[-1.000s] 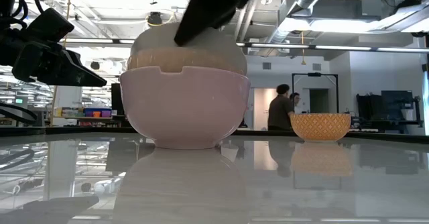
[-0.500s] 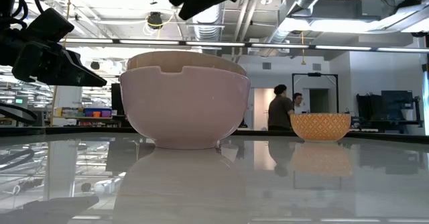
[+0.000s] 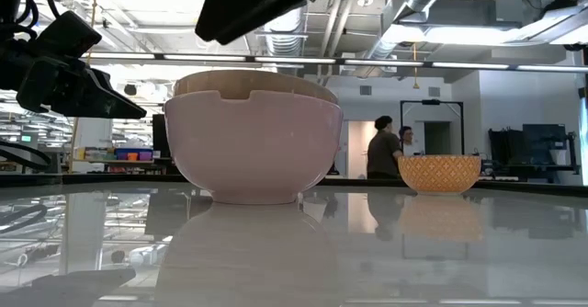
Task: Nest bowls inside each other
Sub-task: Stack the blue patterned bowl on the white bowl
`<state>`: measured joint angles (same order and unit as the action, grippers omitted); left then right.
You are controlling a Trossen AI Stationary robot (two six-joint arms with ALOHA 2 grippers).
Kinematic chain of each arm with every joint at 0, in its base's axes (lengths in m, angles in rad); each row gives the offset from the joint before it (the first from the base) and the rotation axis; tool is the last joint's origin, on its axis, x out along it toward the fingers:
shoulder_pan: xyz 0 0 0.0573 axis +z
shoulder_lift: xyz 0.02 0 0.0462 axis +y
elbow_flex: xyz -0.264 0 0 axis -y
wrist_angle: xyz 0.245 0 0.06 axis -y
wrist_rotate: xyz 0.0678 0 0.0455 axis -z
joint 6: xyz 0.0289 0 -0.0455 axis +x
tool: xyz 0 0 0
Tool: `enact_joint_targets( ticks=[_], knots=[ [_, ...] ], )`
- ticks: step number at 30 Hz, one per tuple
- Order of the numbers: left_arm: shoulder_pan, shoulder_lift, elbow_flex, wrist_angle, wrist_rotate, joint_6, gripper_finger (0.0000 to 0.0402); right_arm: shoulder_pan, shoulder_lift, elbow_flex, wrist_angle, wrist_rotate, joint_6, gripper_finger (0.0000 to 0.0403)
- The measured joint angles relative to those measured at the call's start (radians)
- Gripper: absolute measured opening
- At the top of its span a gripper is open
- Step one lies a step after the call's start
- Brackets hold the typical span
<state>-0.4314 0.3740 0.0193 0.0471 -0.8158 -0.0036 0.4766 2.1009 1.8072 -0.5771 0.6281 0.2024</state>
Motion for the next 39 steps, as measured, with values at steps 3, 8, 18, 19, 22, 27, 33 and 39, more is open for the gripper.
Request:
enact_joint_targets(
  ticks=[3, 8, 18, 19, 22, 27, 33, 39],
  knots=[
    [0.000, 0.000, 0.000, 0.000, 0.000, 0.000, 0.0125, -0.001, -0.002, 0.000, 0.005, 0.001, 0.000, 0.0181],
    [0.000, 0.000, 0.000, 0.000, 0.000, 0.000, 0.0125, -0.006, 0.016, 0.000, 0.008, 0.000, 0.007, 0.0176],
    [0.000, 0.000, 0.000, 0.001, 0.000, 0.000, 0.0125, 0.017, 0.008, 0.000, 0.003, 0.002, -0.086, 0.0171],
    [0.000, 0.000, 0.000, 0.001, 0.000, 0.000, 0.0125, 0.020, -0.005, -0.001, -0.039, 0.000, -0.074, 0.0171],
    [0.000, 0.000, 0.000, 0.002, 0.000, 0.000, 0.0125, 0.022, -0.063, 0.000, -0.165, -0.001, -0.047, 0.0171],
    [0.000, 0.000, 0.000, 0.001, 0.000, 0.000, 0.0126, 0.015, -0.159, 0.001, -0.442, 0.010, 0.030, 0.0171],
    [0.000, 0.000, 0.000, 0.001, 0.000, 0.000, 0.0125, -0.039, -0.254, -0.012, -0.724, 0.097, 0.177, 0.0171],
    [0.000, 0.001, 0.000, 0.001, 0.000, 0.000, 0.0125, -0.178, -0.391, -0.271, -0.711, 0.029, 0.261, 0.0171]
  ],
)
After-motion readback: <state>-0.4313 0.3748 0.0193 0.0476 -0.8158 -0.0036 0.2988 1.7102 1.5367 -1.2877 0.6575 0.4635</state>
